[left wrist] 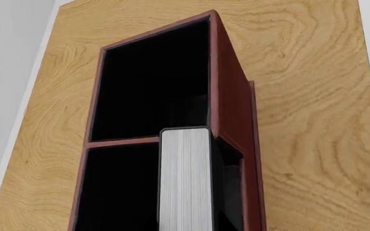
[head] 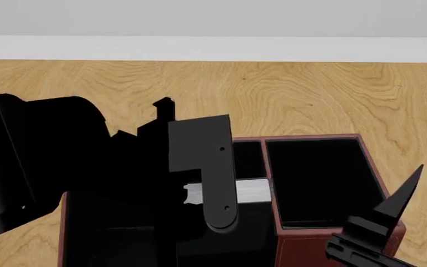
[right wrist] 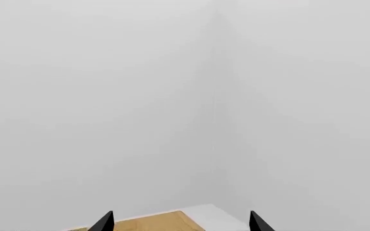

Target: Pick up the book and place it in the back compartment of the caddy.

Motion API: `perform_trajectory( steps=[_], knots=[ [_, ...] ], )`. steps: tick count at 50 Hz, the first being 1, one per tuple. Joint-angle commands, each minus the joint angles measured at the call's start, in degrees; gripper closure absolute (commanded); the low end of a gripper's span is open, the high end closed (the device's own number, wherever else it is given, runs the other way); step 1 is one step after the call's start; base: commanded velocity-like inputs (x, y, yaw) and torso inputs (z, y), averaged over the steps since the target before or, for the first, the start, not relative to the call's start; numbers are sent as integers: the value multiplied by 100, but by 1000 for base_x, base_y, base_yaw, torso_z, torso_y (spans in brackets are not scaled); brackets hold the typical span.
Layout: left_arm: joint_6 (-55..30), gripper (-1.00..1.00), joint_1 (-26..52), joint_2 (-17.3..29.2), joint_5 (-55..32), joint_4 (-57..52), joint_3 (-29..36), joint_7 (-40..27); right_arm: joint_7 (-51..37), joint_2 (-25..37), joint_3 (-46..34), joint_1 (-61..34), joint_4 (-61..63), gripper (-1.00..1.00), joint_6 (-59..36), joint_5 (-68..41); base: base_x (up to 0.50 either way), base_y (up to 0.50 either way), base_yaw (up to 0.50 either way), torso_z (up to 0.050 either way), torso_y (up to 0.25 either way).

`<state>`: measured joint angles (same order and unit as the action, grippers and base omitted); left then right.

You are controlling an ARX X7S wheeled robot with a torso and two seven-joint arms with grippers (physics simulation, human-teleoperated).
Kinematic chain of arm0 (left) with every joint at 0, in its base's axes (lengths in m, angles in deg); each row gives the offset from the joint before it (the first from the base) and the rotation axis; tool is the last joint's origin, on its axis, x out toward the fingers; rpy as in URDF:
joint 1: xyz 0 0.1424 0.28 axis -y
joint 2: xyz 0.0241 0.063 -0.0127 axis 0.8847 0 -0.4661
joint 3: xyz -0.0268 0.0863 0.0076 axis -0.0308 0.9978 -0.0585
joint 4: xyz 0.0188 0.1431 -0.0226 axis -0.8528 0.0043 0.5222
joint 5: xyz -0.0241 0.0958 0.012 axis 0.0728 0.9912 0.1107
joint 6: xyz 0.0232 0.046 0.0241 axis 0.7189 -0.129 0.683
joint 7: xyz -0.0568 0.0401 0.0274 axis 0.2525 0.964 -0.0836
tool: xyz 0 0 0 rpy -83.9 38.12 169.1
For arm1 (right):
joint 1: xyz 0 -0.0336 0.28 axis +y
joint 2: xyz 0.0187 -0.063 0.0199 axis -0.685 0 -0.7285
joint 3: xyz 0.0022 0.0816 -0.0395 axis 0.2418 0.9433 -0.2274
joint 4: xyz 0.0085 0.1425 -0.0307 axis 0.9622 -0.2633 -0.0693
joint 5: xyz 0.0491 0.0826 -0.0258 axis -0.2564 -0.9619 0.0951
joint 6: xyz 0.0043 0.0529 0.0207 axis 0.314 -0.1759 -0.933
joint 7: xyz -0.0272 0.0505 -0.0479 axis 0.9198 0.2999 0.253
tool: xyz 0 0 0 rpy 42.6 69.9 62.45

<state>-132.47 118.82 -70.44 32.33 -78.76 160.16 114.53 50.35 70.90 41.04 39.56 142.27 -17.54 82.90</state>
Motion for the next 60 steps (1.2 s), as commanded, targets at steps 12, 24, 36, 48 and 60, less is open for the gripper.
perform_trajectory(
  steps=[12, 24, 36, 48, 60],
  knots=[
    [648, 100, -205, -75, 541, 593, 299, 62, -233, 211, -101, 8, -119, -100, -72, -198, 0, 0, 0, 1, 2],
    [822, 100, -292, -212, 571, 849, 271, 83, -337, 271, -94, 43, -115, -100, -64, -314, 0, 0, 0, 0, 1],
    [909, 100, -445, -278, 578, 970, 315, 84, -397, 300, -78, 68, -94, -100, -64, -389, 0, 0, 0, 1, 2],
    [1032, 100, -617, -328, 648, 1185, 407, 86, -480, 361, -84, 75, -135, -100, -51, -500, 0, 0, 0, 0, 1],
    [1328, 100, -736, -409, 869, 1514, 537, 84, -492, 363, -211, -42, -74, -100, -263, -396, 0, 0, 0, 0, 1]
  ],
)
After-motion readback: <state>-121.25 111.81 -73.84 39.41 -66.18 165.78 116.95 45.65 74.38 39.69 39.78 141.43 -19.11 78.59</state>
